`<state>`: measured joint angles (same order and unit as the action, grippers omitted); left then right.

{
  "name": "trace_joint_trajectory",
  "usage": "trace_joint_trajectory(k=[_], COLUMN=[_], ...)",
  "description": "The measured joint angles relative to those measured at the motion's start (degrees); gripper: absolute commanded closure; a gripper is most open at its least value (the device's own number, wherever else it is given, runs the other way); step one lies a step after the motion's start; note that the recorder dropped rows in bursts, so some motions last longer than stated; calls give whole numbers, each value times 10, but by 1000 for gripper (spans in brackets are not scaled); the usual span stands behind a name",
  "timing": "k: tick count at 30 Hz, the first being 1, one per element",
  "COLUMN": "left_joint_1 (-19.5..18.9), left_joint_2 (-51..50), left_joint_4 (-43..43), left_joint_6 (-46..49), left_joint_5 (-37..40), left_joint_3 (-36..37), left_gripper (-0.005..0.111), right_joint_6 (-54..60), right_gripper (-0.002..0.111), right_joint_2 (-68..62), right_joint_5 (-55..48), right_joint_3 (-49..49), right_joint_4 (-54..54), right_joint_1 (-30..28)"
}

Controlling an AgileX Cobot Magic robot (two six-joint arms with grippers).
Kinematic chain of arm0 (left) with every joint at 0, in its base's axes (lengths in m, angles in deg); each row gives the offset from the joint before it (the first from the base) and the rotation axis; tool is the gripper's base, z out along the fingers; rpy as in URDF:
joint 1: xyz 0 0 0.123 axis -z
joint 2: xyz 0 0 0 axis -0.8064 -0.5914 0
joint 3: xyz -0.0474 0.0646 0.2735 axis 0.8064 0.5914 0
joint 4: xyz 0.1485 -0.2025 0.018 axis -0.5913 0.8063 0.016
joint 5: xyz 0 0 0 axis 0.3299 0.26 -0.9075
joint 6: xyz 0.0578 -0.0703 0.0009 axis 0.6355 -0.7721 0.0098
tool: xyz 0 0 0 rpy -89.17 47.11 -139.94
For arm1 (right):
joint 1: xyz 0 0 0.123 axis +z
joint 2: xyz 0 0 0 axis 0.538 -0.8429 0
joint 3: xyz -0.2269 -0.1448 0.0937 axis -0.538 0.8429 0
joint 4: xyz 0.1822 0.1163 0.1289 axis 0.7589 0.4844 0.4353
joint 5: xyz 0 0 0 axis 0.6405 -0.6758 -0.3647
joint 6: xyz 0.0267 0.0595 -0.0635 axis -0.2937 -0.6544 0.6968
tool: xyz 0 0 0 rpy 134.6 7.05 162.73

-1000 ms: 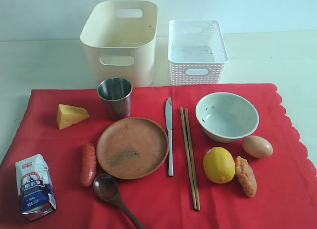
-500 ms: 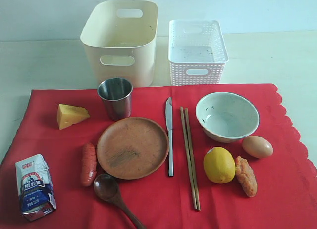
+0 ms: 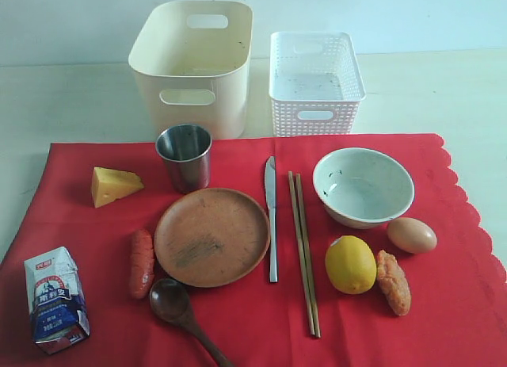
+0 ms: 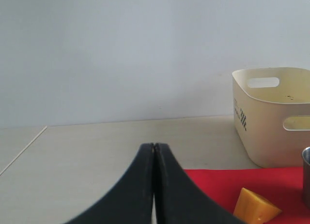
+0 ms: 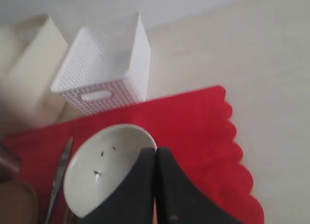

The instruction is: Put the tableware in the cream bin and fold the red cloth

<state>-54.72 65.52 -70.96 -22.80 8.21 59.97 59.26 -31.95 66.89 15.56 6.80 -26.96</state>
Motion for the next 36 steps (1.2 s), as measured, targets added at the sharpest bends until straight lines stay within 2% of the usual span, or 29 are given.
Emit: trace_joint_trajectory(k=[5, 9, 12, 15, 19, 36], left_joint_1=[0, 0, 0, 0, 0, 0], left_joint_2=[0, 0, 0, 0, 0, 0], left_joint_4=[0, 0, 0, 0, 0, 0], left_joint_6=[0, 0, 0, 0, 0, 0], left_joint_5=[0, 0, 0, 0, 0, 0], left_joint_3=[0, 0, 0, 0, 0, 0], left_gripper=[107, 107, 107, 107, 107, 107], right_joint_6=[20, 84, 157, 215, 256, 351], right_gripper=[82, 62, 49, 42, 40, 42], right_joint_2=[-118, -192, -235, -270, -311, -454], right_joint_5=[-17, -31, -31, -27, -3, 25], right_joint_3=[-4, -8, -16, -25, -40, -73], right_joint_4=[2, 46, 97, 128, 132, 129], right_joint_1=[0, 2, 28, 65, 83, 84])
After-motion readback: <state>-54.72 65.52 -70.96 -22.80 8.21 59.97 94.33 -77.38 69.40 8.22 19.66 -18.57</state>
